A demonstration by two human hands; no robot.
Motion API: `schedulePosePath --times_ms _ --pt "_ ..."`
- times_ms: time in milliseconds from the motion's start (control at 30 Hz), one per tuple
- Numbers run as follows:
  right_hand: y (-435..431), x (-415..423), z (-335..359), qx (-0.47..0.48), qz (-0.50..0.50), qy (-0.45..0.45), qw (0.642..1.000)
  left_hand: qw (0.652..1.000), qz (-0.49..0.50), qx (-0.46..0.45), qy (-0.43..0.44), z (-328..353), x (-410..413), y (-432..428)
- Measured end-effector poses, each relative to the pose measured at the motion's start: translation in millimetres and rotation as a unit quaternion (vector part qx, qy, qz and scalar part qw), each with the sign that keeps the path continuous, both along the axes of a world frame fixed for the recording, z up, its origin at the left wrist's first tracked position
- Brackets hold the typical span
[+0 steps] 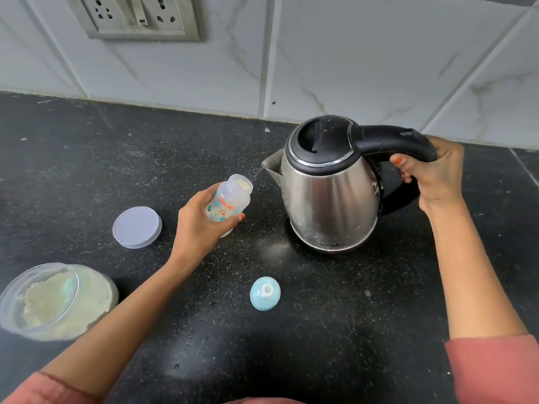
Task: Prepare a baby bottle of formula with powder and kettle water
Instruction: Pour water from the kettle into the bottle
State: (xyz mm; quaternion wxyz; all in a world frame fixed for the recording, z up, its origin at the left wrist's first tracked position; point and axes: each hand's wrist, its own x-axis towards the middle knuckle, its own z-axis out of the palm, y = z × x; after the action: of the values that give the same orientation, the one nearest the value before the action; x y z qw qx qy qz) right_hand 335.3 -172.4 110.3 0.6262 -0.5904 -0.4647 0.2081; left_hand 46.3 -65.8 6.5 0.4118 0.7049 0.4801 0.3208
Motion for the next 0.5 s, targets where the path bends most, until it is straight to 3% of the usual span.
schedulePosePath --times_ms 500 --pt "9 -13 17 -0.040 0.035 -0.053 0.997 0.999 -0.013 0.013 0.028 3 -2 2"
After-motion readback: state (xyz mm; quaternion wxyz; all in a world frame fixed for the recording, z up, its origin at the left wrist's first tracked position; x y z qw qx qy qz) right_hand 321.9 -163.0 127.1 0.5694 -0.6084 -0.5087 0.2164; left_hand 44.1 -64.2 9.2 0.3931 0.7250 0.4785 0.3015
